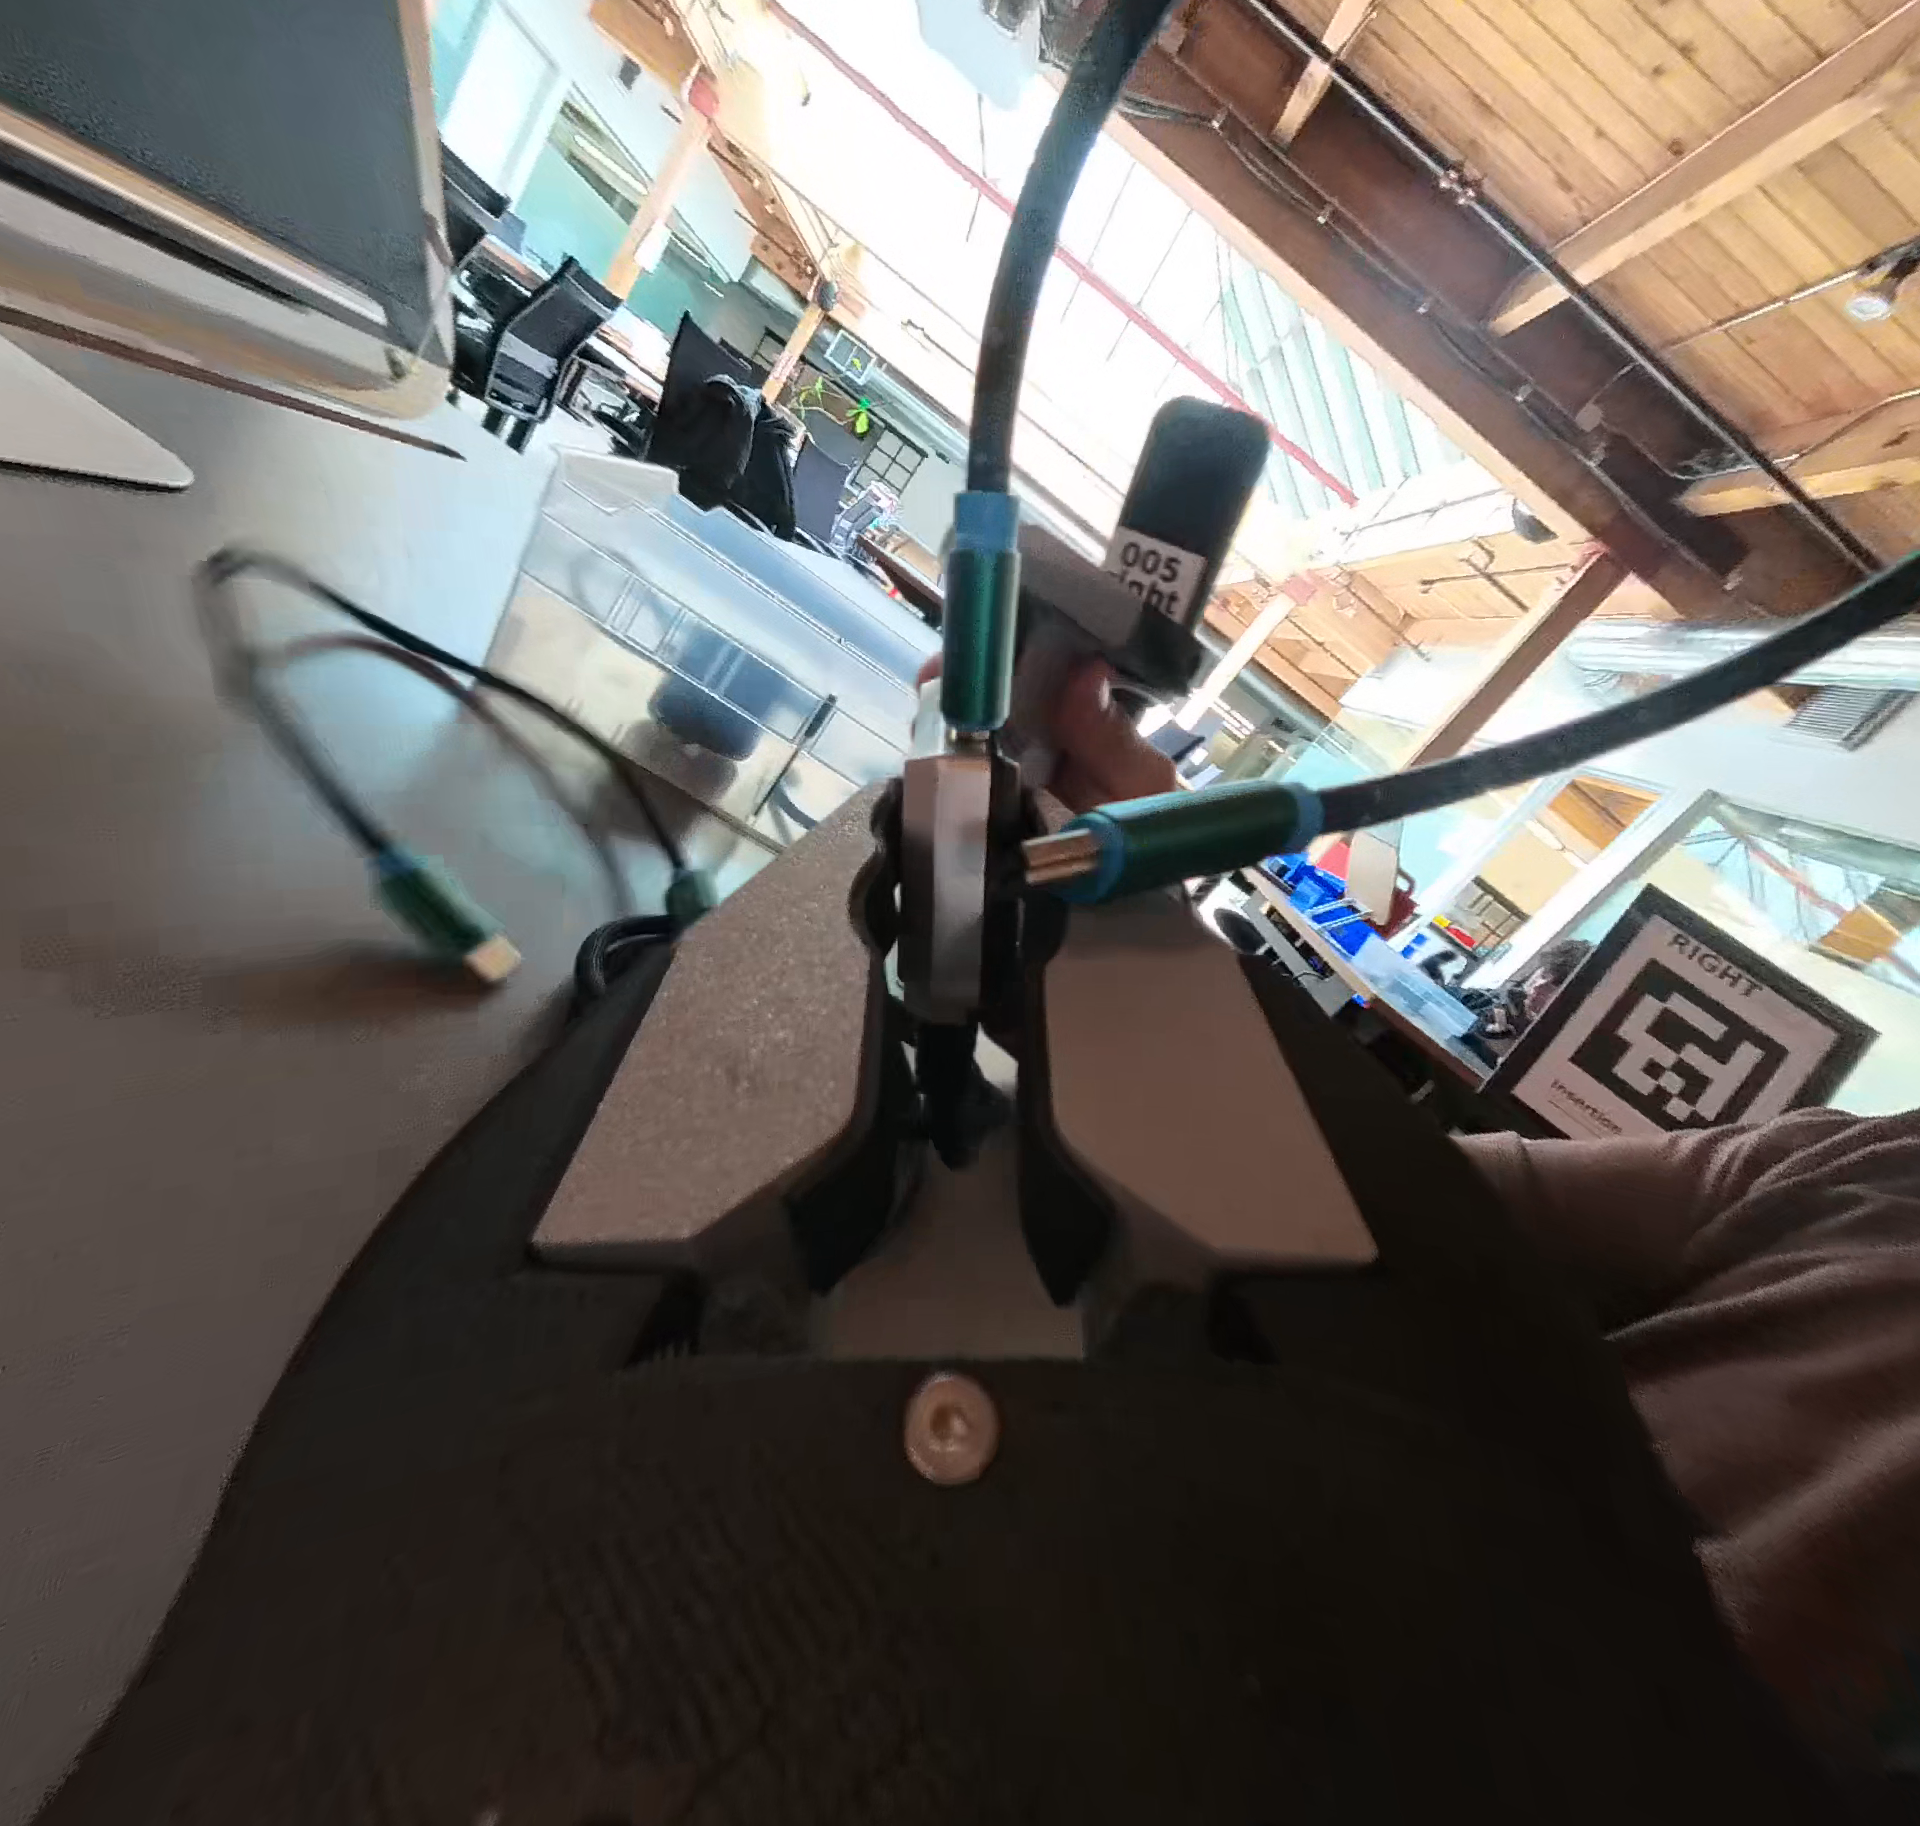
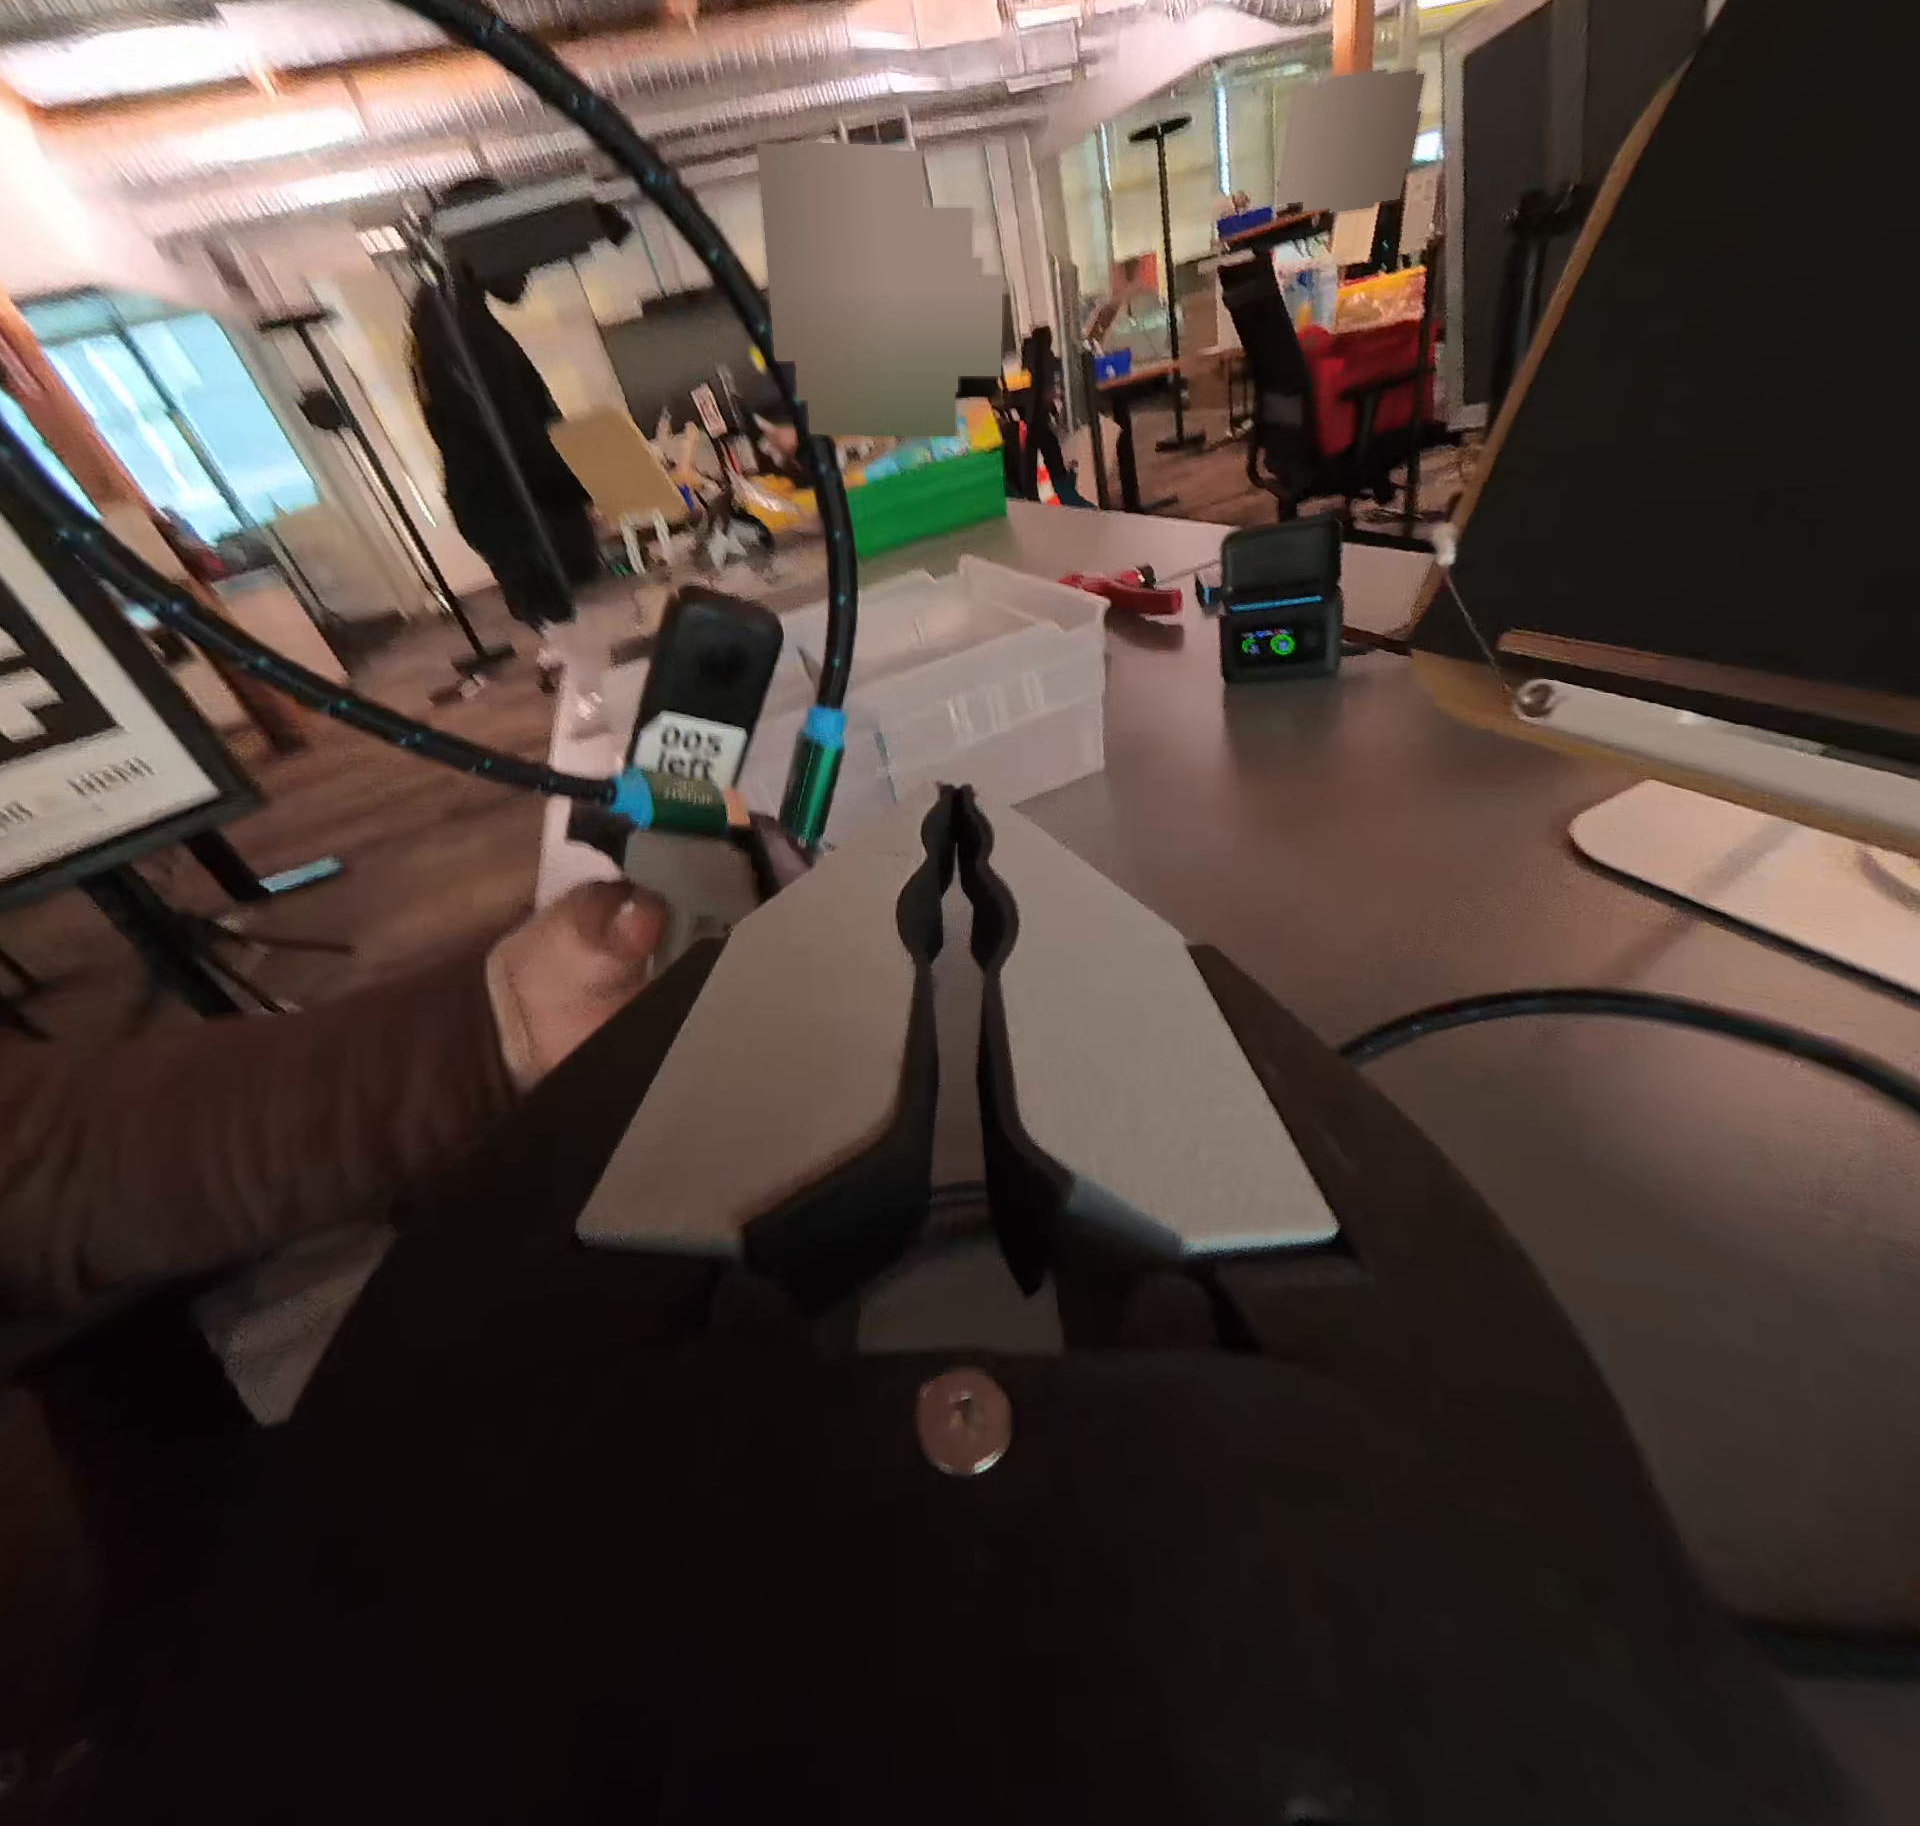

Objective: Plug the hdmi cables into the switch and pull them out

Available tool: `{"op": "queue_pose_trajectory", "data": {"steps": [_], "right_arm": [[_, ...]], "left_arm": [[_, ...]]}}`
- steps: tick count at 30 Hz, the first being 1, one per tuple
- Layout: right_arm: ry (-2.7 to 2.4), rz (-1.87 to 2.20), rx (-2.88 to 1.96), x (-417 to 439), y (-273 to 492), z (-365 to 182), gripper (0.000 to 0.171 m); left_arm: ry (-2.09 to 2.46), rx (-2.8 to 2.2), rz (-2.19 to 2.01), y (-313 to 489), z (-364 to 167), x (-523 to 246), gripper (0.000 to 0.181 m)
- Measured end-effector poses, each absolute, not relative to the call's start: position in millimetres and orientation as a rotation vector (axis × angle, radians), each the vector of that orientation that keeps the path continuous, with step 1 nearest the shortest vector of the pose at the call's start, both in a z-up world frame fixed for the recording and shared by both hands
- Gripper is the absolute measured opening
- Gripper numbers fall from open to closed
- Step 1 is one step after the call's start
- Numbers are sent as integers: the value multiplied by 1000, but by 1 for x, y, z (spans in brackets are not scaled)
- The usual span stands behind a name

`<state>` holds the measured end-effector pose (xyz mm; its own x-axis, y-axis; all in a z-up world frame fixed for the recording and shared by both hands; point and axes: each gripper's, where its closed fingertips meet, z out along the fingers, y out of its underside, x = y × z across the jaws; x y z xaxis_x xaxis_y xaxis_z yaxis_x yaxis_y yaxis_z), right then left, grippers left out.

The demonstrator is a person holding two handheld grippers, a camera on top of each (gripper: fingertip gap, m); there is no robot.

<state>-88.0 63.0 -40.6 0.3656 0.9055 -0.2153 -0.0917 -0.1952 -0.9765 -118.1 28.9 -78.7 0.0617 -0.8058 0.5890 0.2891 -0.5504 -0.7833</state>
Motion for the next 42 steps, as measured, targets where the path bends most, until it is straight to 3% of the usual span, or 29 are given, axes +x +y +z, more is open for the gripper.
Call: {"op": "queue_pose_trajectory", "data": {"steps": [9,16,17,18,19,21,23,24,26,28,30,33,36,42], "right_arm": [[-781,686,-1900,-52,89,-75,0],[-771,466,-2218,-91,134,-170,0],[-743,409,-2259,-93,145,-183,10],[-733,407,-2316,-98,149,-196,51],[-728,418,-2363,-102,151,-205,74],[-721,460,-2320,-111,153,-194,70],[-704,432,-2278,-107,158,-186,36],[-690,415,-2285,-103,160,-189,35],[-695,467,-2363,-106,156,-203,56],[-705,506,-2316,-113,156,-201,56],[-782,491,-2301,-117,151,-204,15],[-855,403,-2320,-110,149,-204,8],[-822,406,-2212,-100,147,-161,7],[-761,466,-1962,-40,112,-24,7]], "left_arm": [[646,-1489,-1687,19,-62,-148,17],[651,-1448,-1691,12,-48,-159,17],[651,-1444,-1698,11,-47,-160,17],[650,-1441,-1703,10,-46,-160,17],[651,-1441,-1707,9,-46,-160,17],[653,-1435,-1714,7,-45,-161,18],[654,-1427,-1710,7,-44,-163,17],[652,-1428,-1707,8,-44,-164,18],[649,-1432,-1707,9,-44,-163,17],[649,-1432,-1711,9,-44,-162,17],[650,-1434,-1704,8,-43,-161,19],[691,-1459,-1638,5,-44,-157,18],[707,-1454,-1594,2,-40,-156,18],[680,-1414,-1578,1,-29,-161,17]]}}
